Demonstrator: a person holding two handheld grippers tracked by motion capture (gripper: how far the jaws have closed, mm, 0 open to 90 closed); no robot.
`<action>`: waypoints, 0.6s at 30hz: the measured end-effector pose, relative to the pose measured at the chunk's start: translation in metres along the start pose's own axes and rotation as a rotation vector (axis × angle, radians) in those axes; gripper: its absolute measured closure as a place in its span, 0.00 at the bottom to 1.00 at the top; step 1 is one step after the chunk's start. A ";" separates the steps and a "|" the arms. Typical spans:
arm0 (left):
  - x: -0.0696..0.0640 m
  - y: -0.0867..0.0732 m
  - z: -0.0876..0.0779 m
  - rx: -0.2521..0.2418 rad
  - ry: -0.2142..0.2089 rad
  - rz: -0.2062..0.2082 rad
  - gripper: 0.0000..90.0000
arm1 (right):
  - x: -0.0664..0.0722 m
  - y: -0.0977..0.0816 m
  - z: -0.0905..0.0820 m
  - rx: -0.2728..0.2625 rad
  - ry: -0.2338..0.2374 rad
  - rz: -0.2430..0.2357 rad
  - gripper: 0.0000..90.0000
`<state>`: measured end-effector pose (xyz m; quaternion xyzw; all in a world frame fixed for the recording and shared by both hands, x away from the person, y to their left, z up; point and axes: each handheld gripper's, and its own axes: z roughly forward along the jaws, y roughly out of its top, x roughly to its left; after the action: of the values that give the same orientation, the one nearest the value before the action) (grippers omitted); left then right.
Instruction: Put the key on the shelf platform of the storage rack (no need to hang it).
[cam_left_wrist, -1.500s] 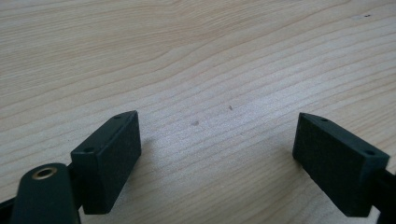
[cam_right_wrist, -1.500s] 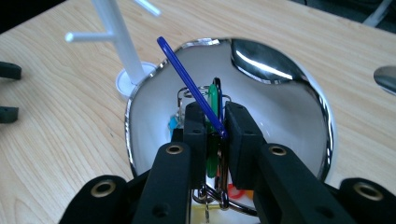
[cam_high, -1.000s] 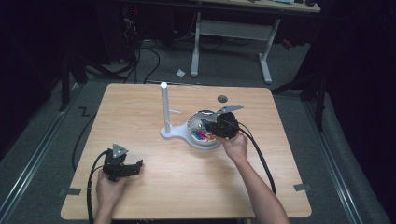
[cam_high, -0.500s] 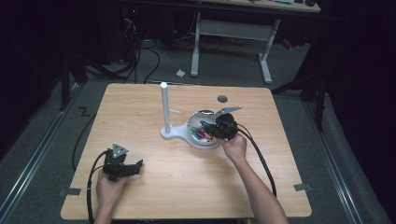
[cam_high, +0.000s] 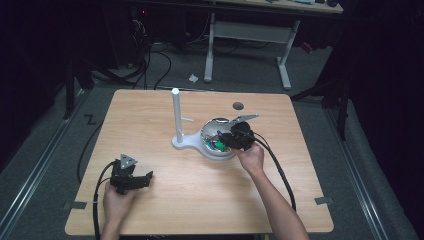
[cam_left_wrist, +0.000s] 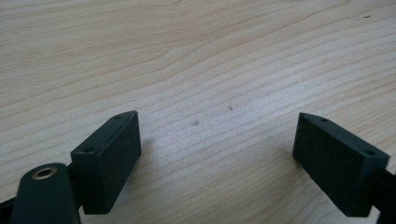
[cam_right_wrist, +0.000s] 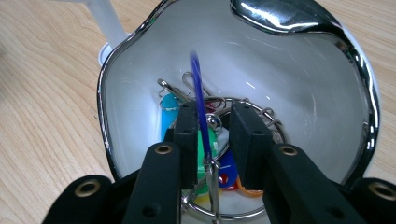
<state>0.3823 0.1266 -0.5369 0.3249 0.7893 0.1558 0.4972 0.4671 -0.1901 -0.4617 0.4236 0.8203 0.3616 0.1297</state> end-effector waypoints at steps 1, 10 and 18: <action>0.000 0.000 0.000 -0.002 0.002 -0.002 0.17 | 0.000 0.000 0.000 -0.005 0.001 0.001 0.78; 0.000 0.000 0.000 -0.003 0.003 -0.001 0.17 | 0.000 0.001 -0.008 -0.023 0.000 0.014 0.66; 0.000 0.000 0.000 -0.004 0.003 0.000 0.17 | -0.005 -0.006 -0.025 -0.060 -0.015 0.033 0.61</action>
<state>0.3824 0.1264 -0.5370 0.3239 0.7896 0.1580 0.4966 0.4537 -0.2087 -0.4494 0.4359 0.8010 0.3849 0.1423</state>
